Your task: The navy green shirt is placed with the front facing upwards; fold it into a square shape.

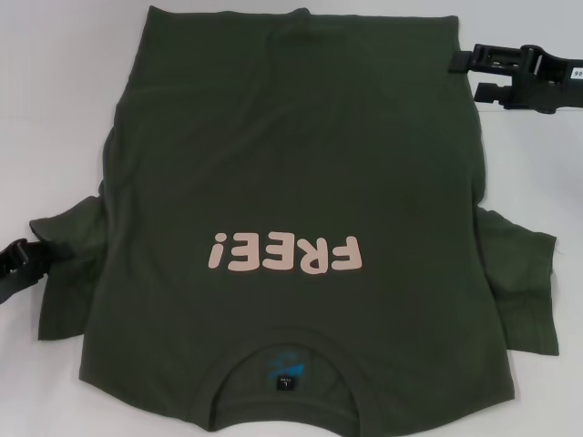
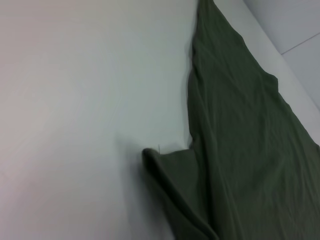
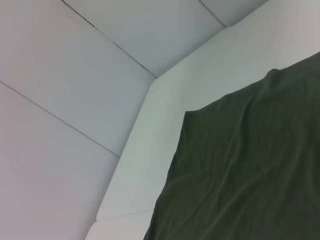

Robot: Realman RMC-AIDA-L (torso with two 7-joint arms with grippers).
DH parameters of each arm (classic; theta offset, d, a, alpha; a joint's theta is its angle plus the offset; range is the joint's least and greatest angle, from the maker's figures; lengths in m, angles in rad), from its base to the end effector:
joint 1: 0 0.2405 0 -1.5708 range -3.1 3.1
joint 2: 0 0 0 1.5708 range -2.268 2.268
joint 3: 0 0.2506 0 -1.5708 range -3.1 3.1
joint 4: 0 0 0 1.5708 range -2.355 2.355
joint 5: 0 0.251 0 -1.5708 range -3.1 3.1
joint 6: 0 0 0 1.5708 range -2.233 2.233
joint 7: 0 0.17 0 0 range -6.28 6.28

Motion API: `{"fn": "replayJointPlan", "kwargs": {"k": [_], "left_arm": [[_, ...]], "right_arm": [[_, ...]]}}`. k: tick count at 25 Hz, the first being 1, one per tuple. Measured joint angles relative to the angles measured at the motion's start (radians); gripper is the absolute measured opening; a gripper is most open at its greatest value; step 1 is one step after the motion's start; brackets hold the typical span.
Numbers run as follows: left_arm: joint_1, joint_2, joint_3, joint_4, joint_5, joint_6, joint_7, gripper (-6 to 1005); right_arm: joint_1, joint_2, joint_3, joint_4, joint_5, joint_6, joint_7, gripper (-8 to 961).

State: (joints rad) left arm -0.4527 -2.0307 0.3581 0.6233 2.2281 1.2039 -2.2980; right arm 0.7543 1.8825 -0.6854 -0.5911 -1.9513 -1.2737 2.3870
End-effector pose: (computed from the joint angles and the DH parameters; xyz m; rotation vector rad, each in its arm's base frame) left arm -0.4054 0.3683 0.0390 -1.6472 -1.8974 -0.7218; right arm 0.2384 0.4864 0.0724 -2.1257 1.6277 0.8497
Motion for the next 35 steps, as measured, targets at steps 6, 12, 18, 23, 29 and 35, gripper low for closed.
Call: {"fn": "replayJointPlan", "kwargs": {"k": [6,12,18,23,29,35], "left_arm": [[0.000,0.000,0.000,-0.004,0.001,-0.014,-0.002,300],[-0.005,0.001,0.011,0.004,0.015,-0.012,-0.004,92],[-0.053,0.025,0.012,0.082,0.163,0.005,-0.032,2],[-0.102,0.059,0.012,0.133,0.261,0.023,-0.056,3],[-0.146,0.071,0.054,0.175,0.350,-0.019,-0.054,2],[-0.184,0.084,0.071,0.197,0.456,-0.040,-0.093,2]], "right_arm": [[-0.003,-0.001,0.002,-0.001,0.000,-0.001,0.000,911],[-0.003,-0.002,0.010,-0.001,0.000,-0.011,0.001,911],[-0.007,-0.005,0.017,-0.001,0.000,-0.024,0.001,911],[-0.016,-0.009,0.033,-0.001,0.000,-0.027,0.001,911],[-0.020,-0.010,0.041,-0.001,0.000,-0.027,0.001,910],[-0.020,-0.010,0.041,-0.002,-0.001,-0.027,0.001,910]]}}
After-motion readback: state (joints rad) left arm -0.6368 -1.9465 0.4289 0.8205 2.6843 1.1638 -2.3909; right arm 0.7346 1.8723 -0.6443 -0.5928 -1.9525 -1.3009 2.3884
